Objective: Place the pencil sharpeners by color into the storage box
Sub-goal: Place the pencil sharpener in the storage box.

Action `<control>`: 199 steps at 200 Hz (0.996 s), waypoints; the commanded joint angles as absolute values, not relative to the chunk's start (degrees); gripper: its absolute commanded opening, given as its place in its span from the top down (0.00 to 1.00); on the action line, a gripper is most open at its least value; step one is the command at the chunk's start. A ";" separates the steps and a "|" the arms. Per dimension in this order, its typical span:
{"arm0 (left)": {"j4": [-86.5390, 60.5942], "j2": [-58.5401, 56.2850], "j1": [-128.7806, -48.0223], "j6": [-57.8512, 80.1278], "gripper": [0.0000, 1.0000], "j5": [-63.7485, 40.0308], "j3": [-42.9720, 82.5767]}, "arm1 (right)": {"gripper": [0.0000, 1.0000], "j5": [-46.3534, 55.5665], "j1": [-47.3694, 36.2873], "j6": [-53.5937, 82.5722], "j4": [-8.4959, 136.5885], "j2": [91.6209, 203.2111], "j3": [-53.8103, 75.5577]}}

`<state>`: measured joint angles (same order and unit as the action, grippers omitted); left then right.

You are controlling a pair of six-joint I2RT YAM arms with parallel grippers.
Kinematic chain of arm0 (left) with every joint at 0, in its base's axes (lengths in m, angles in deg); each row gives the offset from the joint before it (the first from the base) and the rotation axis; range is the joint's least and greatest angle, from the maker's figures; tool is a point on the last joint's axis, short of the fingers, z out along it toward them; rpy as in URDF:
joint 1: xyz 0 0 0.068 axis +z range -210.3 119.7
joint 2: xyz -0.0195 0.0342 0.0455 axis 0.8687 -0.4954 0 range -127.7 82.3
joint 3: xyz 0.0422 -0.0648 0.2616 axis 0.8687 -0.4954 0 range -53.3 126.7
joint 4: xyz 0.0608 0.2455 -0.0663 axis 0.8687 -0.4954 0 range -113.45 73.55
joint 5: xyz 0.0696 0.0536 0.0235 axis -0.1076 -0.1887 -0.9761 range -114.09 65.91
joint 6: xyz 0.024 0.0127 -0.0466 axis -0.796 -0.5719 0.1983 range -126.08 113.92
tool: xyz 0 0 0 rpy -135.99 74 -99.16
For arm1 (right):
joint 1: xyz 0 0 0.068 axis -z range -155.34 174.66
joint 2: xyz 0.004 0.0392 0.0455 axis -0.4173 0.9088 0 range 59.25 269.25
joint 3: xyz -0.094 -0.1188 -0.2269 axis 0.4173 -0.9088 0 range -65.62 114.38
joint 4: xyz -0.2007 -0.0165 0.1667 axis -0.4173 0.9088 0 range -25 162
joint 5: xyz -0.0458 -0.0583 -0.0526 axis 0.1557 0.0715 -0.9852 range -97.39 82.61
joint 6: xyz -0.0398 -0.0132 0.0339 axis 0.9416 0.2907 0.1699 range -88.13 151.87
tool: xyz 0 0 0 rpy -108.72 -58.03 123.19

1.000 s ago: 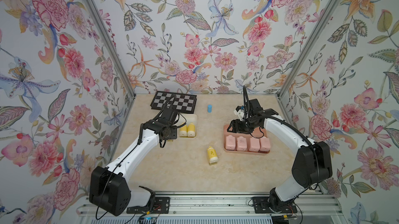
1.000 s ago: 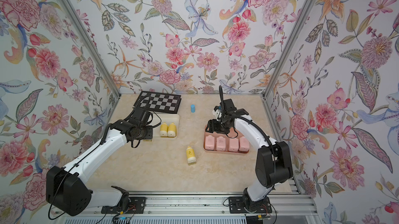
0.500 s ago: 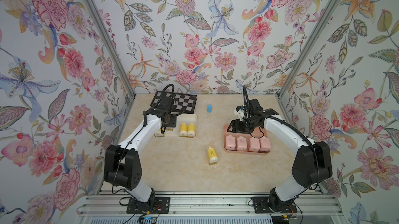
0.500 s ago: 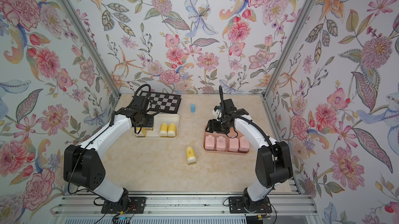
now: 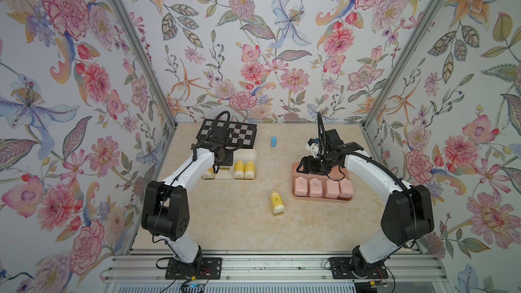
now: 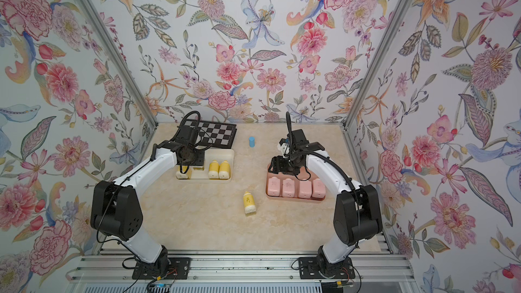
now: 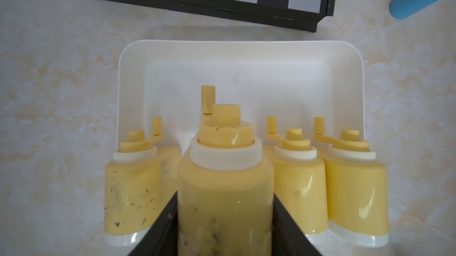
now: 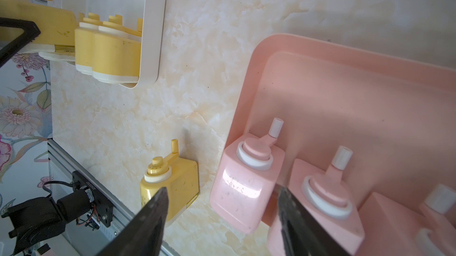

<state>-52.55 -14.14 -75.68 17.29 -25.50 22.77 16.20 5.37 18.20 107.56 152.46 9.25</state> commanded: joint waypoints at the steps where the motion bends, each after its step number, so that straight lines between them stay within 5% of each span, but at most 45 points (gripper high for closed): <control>1: -50.42 -15.21 -75.18 17.99 0.60 -24.59 21.38 | 0.29 16.65 5.59 19.13 107.98 151.37 8.83; 199: -46.34 -16.58 -75.30 20.29 0.60 -21.77 16.11 | 0.29 16.89 5.59 19.05 107.98 151.80 9.09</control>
